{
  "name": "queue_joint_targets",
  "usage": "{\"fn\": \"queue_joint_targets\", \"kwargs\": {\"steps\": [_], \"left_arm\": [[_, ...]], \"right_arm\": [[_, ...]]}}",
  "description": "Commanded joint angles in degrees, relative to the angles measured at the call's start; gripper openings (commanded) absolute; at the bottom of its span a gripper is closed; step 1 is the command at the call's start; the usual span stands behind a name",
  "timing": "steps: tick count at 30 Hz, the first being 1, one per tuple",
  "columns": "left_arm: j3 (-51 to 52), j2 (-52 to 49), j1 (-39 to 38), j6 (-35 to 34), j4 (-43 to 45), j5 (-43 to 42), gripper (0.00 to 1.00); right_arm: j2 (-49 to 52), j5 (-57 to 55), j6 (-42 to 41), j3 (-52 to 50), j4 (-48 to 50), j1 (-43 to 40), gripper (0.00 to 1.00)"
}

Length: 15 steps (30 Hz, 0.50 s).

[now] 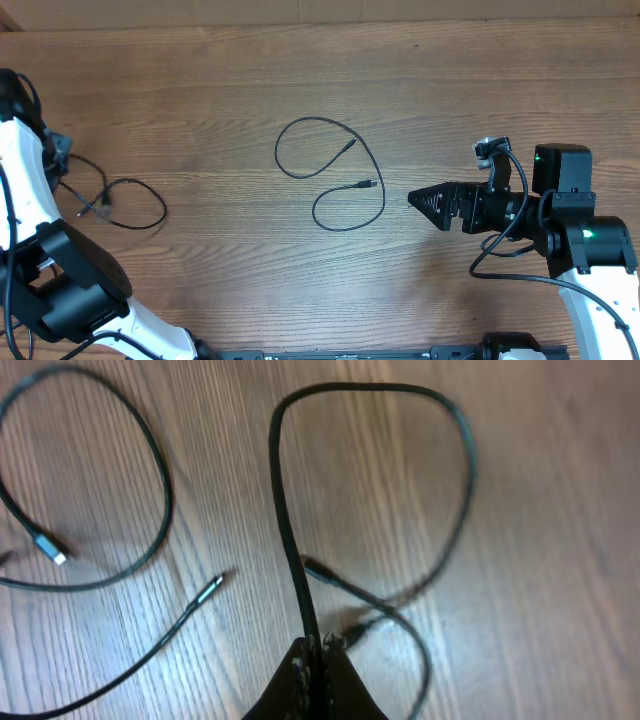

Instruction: Untangle cables

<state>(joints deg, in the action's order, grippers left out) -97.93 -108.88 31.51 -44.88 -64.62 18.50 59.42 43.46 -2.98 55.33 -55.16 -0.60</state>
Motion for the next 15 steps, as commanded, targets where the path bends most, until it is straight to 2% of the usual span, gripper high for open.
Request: {"fn": "queue_joint_targets", "kwargs": {"steps": [1, 4, 10, 11, 14, 15], "left_arm": [[3.7, 0.0, 0.0, -0.4, 0.5, -3.5, 0.04], [4.2, -0.1, -0.2, -0.3, 0.5, -7.8, 0.04], [4.2, -0.1, -1.6, 0.1, 0.2, -8.0, 0.07], [4.2, -0.1, -1.6, 0.1, 0.2, -8.0, 0.13], [4.2, -0.1, -1.6, 0.1, 0.2, -7.8, 0.69], [4.2, -0.1, -1.6, 0.1, 0.2, -7.8, 0.79]], "right_arm": [[-0.1, 0.0, 0.2, 1.3, 0.2, 0.2, 1.00], [-0.1, 0.0, 0.2, 1.3, 0.2, 0.2, 1.00], [-0.2, 0.1, 0.2, 1.3, 0.2, 0.2, 1.00], [-0.2, 0.1, 0.0, 1.3, 0.2, 0.2, 1.00], [-0.1, 0.0, 0.0, 1.3, 0.2, 0.2, 1.00], [-0.2, 0.0, 0.0, 1.3, 0.2, 0.2, 1.00]]}}
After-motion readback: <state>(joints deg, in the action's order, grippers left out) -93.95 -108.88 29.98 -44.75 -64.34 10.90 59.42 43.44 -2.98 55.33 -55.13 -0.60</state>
